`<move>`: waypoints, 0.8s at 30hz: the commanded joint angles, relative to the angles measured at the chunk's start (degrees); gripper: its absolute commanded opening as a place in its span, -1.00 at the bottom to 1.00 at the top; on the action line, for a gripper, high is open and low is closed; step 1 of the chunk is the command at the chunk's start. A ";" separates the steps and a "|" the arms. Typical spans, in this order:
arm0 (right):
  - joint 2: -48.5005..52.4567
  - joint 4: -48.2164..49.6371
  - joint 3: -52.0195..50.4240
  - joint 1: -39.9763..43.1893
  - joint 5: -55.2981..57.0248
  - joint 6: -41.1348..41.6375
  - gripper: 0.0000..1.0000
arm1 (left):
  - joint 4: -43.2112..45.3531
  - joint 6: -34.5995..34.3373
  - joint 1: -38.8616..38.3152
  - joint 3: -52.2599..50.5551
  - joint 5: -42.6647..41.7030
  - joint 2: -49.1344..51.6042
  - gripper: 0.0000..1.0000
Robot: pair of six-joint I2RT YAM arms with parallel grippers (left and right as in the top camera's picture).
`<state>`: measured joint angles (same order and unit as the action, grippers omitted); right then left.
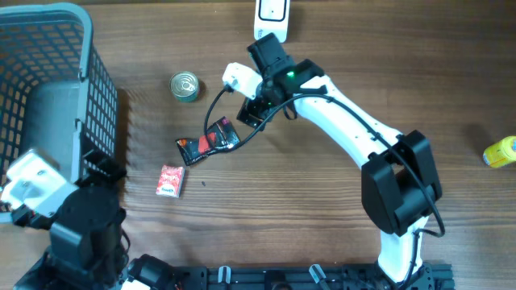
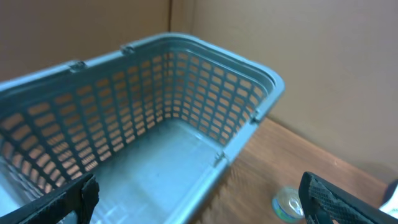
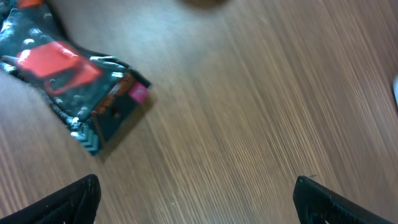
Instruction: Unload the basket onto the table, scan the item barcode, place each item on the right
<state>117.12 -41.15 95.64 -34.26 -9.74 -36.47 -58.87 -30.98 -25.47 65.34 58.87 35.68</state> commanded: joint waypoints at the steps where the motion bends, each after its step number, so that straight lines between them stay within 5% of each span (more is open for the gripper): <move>1: -0.59 -1.46 4.46 -4.90 0.33 -12.63 1.00 | -1.86 -0.79 0.26 4.15 3.85 -0.07 1.00; 9: 1.68 -6.73 4.42 -11.61 0.57 -28.13 1.00 | -5.57 1.14 0.26 4.98 3.80 -0.07 1.00; 24: 9.22 -4.66 4.42 -12.28 -0.48 -34.23 1.00 | -7.93 1.11 0.26 4.96 3.61 -0.07 1.00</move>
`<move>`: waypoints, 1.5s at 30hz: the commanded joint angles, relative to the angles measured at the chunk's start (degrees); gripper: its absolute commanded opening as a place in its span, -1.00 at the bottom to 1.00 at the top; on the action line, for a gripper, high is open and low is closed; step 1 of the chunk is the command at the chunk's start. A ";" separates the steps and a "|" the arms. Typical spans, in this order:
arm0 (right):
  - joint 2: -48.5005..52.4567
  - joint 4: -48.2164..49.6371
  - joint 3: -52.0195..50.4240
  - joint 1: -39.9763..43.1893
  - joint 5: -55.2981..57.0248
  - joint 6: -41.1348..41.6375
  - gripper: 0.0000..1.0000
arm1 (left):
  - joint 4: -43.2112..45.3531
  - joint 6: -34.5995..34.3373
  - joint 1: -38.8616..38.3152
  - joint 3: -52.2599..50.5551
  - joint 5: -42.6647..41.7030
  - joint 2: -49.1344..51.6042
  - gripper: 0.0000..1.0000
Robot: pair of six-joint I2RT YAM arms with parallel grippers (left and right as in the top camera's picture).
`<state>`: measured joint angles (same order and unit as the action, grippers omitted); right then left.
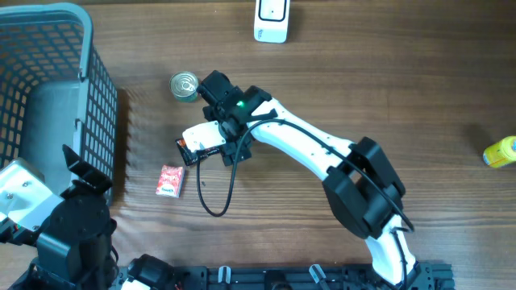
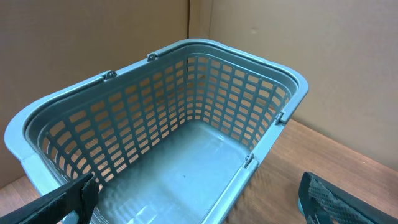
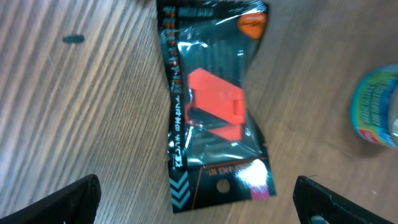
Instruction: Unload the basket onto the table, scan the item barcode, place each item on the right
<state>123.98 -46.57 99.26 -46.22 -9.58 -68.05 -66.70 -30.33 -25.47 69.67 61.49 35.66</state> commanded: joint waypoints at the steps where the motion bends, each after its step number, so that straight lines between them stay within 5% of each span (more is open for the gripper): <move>1: 3.02 1.29 0.81 -0.59 -0.39 -2.80 1.00 | -0.31 0.46 0.26 0.63 0.96 -0.04 1.00; 20: 8.09 8.48 1.07 -2.95 -1.03 -4.94 0.98 | -4.15 -0.15 0.26 0.63 -0.11 -0.04 1.00; 45: 10.40 7.89 1.07 -1.46 -10.56 5.68 0.31 | -4.28 -0.15 0.26 0.63 -0.55 -0.04 1.00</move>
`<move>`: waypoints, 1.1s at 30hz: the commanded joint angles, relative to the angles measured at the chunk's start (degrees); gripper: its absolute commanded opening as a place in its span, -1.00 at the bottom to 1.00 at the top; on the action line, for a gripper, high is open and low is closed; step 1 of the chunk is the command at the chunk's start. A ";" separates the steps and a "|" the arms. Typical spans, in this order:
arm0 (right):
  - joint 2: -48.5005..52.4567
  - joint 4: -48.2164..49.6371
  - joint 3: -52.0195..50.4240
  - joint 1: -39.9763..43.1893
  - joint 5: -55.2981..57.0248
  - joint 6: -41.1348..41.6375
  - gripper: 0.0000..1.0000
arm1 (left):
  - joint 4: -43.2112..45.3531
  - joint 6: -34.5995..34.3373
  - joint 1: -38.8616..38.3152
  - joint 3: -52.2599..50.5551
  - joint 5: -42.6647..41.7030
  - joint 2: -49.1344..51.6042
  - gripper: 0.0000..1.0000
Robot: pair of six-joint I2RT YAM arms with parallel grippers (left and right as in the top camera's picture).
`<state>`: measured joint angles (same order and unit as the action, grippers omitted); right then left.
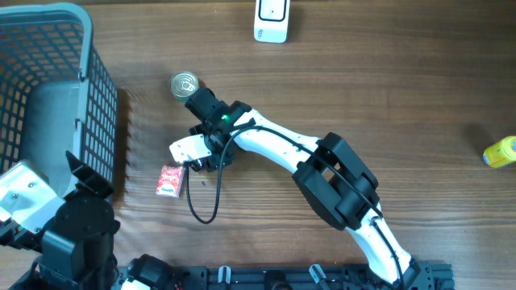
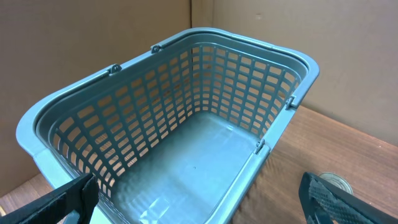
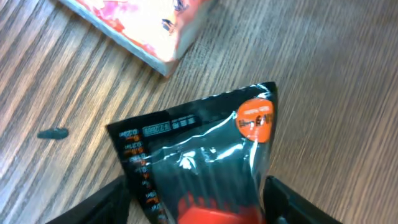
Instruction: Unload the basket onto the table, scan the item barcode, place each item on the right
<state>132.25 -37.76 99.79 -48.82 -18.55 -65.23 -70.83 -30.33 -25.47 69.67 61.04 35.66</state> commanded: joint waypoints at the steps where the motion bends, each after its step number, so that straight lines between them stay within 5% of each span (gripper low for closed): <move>1: 2.14 -1.36 0.55 1.46 -1.60 2.86 0.29 | -0.15 -0.15 0.26 0.63 -0.09 -0.04 1.00; 7: 2.14 -1.97 0.55 4.26 -1.18 4.07 -0.03 | -0.15 -0.17 0.26 0.63 -0.11 -0.04 1.00; 14: 2.14 -1.86 0.55 7.32 -1.25 6.93 -0.06 | -0.13 -0.17 0.24 0.63 -0.11 -0.04 1.00; 20: 2.19 -1.81 0.55 8.33 -1.22 9.44 -0.29 | -0.13 -0.17 0.24 0.63 -0.09 -0.04 1.00; 33: 2.19 1.16 0.55 16.02 -4.96 28.74 -0.32 | -0.15 -0.15 0.24 0.63 -0.09 -0.04 1.00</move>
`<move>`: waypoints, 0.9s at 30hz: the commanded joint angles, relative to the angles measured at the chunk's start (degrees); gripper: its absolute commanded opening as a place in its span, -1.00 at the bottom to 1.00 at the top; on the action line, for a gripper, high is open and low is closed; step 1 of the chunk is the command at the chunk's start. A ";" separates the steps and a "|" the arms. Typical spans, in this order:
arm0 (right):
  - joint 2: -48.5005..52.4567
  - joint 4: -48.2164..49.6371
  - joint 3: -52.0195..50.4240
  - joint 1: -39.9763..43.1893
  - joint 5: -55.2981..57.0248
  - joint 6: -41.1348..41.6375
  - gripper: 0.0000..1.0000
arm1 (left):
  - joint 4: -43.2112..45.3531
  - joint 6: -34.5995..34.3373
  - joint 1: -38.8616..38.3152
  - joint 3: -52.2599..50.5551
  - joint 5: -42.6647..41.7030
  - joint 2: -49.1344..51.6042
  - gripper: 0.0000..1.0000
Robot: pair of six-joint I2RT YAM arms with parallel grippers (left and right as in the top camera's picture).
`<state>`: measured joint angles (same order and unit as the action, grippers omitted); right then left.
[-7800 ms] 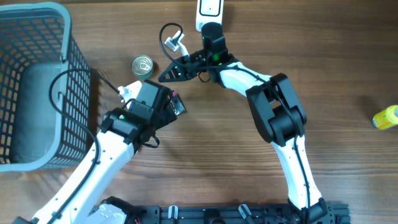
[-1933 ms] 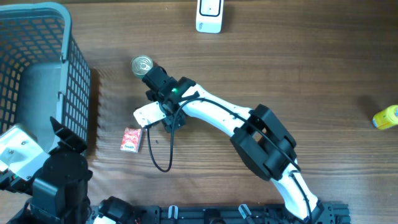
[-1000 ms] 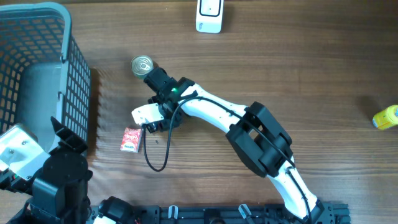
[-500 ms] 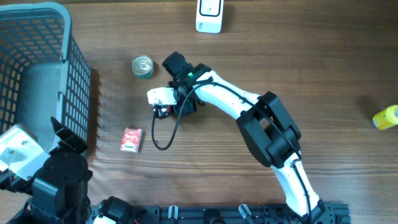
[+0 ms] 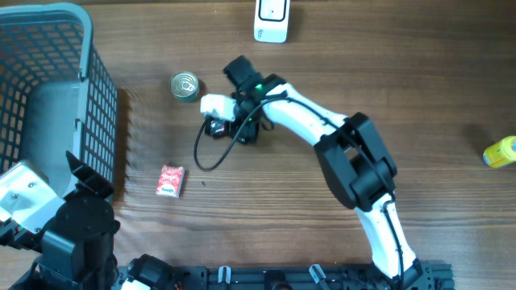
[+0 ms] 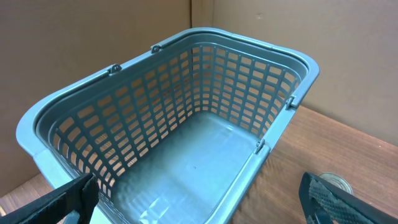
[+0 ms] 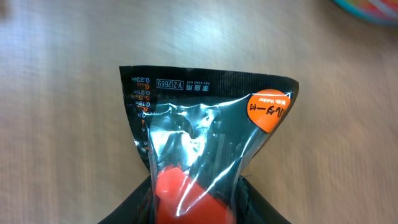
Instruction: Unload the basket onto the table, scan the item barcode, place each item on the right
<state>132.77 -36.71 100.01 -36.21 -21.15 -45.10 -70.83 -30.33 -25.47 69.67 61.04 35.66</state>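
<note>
A black plastic packet (image 7: 205, 149) with a red item inside and an orange sticker hangs pinched at its lower end in my right gripper (image 7: 196, 190), which is shut on it. From overhead that right gripper (image 5: 231, 121) sits just right of the tin can, with the packet (image 5: 218, 129) dark beneath it. The white barcode scanner (image 5: 272, 20) stands at the table's far edge, behind the gripper. My left gripper (image 6: 199, 202) is open above the basket, holding nothing.
A grey mesh basket (image 5: 48, 89) fills the left side; its rim (image 6: 249, 53) shows in the left wrist view. A tin can (image 5: 185, 86) stands left of the right gripper. A small red box (image 5: 169, 180) lies nearer the front. A yellow item (image 5: 500, 151) is at the far right.
My right gripper has shut on the black packet and moved with it back and to the right, from beside the red box to beside the can. The left arm is unchanged.
My right gripper was open to the right of the packet, near the scanner. It then hung open over the packet, then sat low at the packet's end by the red box. Now it holds the packet beside the can. The left arm shifted slightly early, then stayed.
</note>
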 commanded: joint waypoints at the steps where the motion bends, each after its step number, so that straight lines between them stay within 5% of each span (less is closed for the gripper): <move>1: 1.66 0.11 0.33 3.98 -3.02 9.79 -0.32 | -0.15 -0.15 0.26 0.63 -0.09 -0.04 1.00; 13: 1.66 -0.22 0.33 7.96 -26.36 33.51 -0.42 | -0.15 -0.15 0.24 0.63 -0.09 -0.04 1.00; 27: 1.66 0.07 0.33 11.61 -57.64 41.62 -0.44 | -0.20 -0.15 0.26 0.63 -0.09 -0.04 1.00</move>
<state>133.21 -36.91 100.01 -26.87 -64.40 -5.93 -70.85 -30.33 -25.47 69.67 61.04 35.66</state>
